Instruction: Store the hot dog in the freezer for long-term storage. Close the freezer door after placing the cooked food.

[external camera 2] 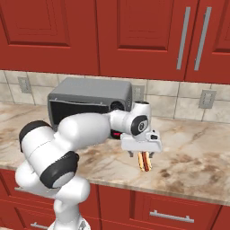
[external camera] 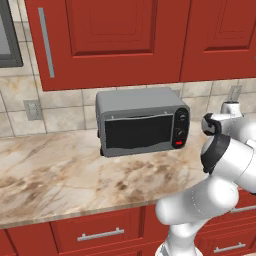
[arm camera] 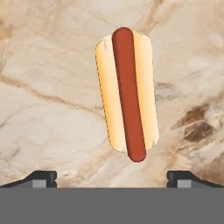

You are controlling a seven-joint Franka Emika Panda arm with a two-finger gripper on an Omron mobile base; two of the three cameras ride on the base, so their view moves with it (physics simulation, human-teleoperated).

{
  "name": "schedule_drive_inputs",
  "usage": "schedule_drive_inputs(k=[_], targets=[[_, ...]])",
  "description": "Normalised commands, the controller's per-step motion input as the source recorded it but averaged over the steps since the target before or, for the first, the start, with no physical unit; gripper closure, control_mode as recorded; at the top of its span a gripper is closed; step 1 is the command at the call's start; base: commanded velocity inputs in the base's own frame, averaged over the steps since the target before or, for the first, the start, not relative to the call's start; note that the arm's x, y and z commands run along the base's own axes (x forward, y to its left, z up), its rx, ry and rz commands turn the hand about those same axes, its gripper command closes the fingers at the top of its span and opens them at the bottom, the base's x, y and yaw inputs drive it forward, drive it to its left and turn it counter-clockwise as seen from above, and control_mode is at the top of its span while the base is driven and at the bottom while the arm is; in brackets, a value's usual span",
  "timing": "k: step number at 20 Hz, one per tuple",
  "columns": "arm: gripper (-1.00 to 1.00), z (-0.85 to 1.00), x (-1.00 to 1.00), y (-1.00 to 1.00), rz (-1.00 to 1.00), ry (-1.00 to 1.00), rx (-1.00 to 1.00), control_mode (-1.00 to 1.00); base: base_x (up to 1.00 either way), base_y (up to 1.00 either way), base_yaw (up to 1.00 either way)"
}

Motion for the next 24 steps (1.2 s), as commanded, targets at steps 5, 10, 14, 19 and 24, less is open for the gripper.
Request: schedule_drive_inputs(k=[5, 10, 14, 19, 24], targets=[[-1.00, -0.37, 0.21, -0.04, 0.07, -0.05, 0.00, -1.00, 0.00, 0.00, 0.00], [-1.00, -0.26, 0.13, -0.11, 0.05, -0.08, 0.00, -1.00, 0.00, 0.00, 0.00], [-1.00, -0.11, 0.16, -0.22, 0.04, -0.01, 0.00, -1.00, 0.00, 0.00, 0.00], [-1.00, -0.13, 0.11, -0.09, 0.01, 0.00, 0.00, -1.00, 0.00, 0.00, 0.00], [-1.00, -0.23, 0.01, 0.00, 0.00, 0.00, 0.00, -1.00, 0.00, 0.00, 0.00]])
